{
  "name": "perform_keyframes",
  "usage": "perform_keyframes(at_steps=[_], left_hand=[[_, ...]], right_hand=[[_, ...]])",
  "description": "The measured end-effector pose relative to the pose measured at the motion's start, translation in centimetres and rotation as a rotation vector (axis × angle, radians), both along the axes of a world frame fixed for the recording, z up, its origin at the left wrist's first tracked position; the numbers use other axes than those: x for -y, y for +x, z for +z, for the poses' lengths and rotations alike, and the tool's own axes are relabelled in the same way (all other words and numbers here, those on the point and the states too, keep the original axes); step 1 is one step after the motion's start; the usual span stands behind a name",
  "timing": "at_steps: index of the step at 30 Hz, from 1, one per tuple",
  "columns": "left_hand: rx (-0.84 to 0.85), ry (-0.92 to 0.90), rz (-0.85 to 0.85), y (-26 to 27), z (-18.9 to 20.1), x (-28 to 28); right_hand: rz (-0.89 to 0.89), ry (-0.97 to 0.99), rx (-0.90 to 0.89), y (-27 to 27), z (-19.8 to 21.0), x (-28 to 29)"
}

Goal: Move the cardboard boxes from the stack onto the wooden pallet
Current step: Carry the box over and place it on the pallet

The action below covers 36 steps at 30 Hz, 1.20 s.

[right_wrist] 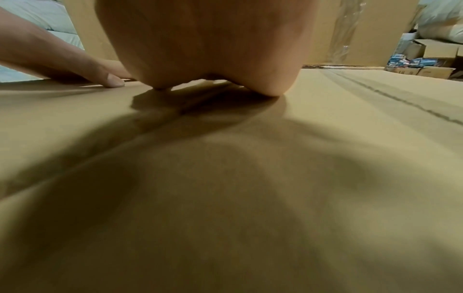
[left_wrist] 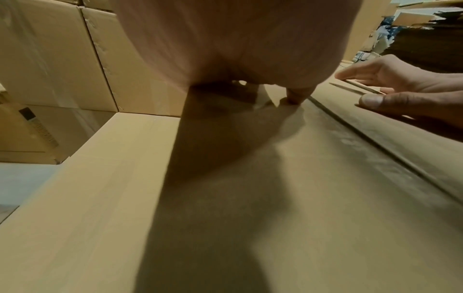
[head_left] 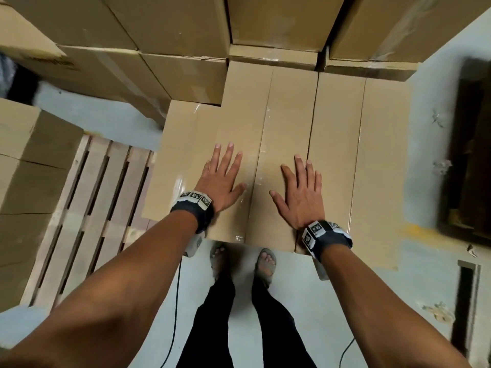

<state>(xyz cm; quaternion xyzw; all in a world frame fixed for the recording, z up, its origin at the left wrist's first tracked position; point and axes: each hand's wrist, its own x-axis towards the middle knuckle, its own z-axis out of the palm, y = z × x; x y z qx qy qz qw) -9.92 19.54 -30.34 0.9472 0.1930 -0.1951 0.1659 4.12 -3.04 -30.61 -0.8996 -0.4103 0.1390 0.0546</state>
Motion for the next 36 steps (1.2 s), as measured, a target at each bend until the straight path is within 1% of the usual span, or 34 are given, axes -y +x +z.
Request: perform_keyframes(at_steps=[6,9,12,17,22,25,29,32,36], left_hand=[[0.020,0.042,-0.013,-1.1,-0.4,-1.0],[0.040,0.075,-0.031,-1.5,-0.8,-1.5],[0.018,0.054,-0.025,-1.3,-0.8,-1.5],[0.096,0.061,-0.048,-1.9,-1.3,-2.2],[0.193,0.027,-0.063,-2.1,-1.6,-2.8],[0.260,-0.001,-0.087,-1.4,-1.8,-4.3],[0.281,-0.009,-0.155,0.2,-1.8,-6.5],[0.304,-0.010,-0.212,1.0,-2.0,-7.2],[0.329,-0.049,-0.194,1.1,-1.7,-6.9]], right_hand=[[0.025,0.041,-0.061,0.4,0.2,-1.3],[-0.020,0.102,-0.107,0.3,0.5,-2.5],[-0.062,0.155,-0.141,0.7,0.3,-3.5],[-0.047,0.185,-0.130,1.6,-0.6,-4.2],[-0.020,0.271,-0.128,1.6,-1.2,-4.1],[-0.018,0.303,-0.097,1.7,-1.4,-4.0],[0.007,0.343,-0.074,1.7,-1.3,-3.9],[0.023,0.327,-0.089,1.9,-1.3,-3.8],[0.074,0.221,-0.139,2.5,-1.2,-3.4]])
